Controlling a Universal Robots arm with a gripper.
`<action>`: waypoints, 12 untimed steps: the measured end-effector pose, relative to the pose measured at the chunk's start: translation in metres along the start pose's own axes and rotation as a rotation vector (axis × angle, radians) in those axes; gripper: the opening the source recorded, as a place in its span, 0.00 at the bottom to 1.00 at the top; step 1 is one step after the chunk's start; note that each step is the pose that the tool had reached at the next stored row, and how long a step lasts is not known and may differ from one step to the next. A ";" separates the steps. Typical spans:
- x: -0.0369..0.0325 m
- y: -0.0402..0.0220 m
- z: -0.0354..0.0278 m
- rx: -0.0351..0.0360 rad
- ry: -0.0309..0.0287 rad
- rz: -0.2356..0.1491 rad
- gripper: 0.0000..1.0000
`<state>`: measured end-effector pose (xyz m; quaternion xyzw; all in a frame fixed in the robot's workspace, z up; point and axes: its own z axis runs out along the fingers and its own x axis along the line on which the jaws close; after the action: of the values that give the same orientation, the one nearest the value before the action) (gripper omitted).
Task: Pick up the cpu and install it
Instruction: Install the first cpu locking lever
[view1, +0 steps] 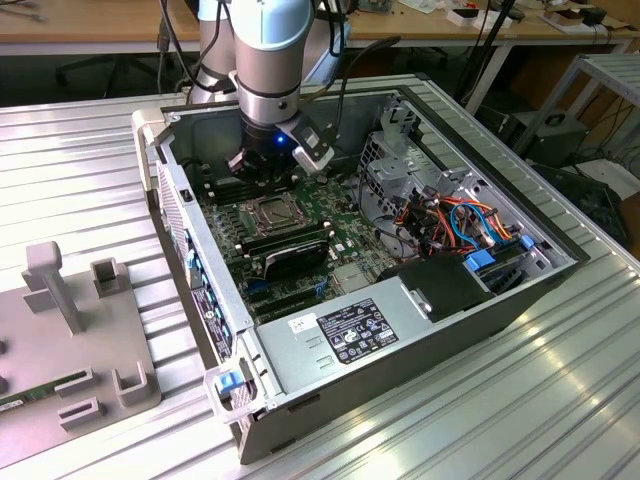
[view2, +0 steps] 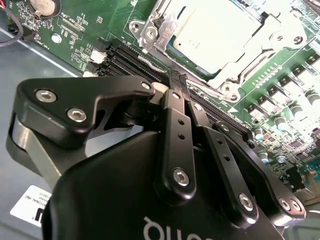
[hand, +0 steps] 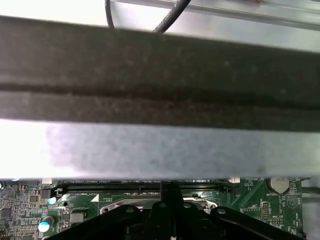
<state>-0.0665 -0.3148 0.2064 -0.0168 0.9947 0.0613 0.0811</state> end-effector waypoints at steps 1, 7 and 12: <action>0.0001 -0.0001 0.0008 0.0000 0.0000 0.000 0.11; 0.0002 -0.0002 0.0021 -0.0003 -0.0002 0.000 0.11; 0.0005 -0.0005 0.0035 0.0002 0.0003 0.000 0.11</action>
<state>-0.0664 -0.3148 0.2028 -0.0167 0.9947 0.0612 0.0810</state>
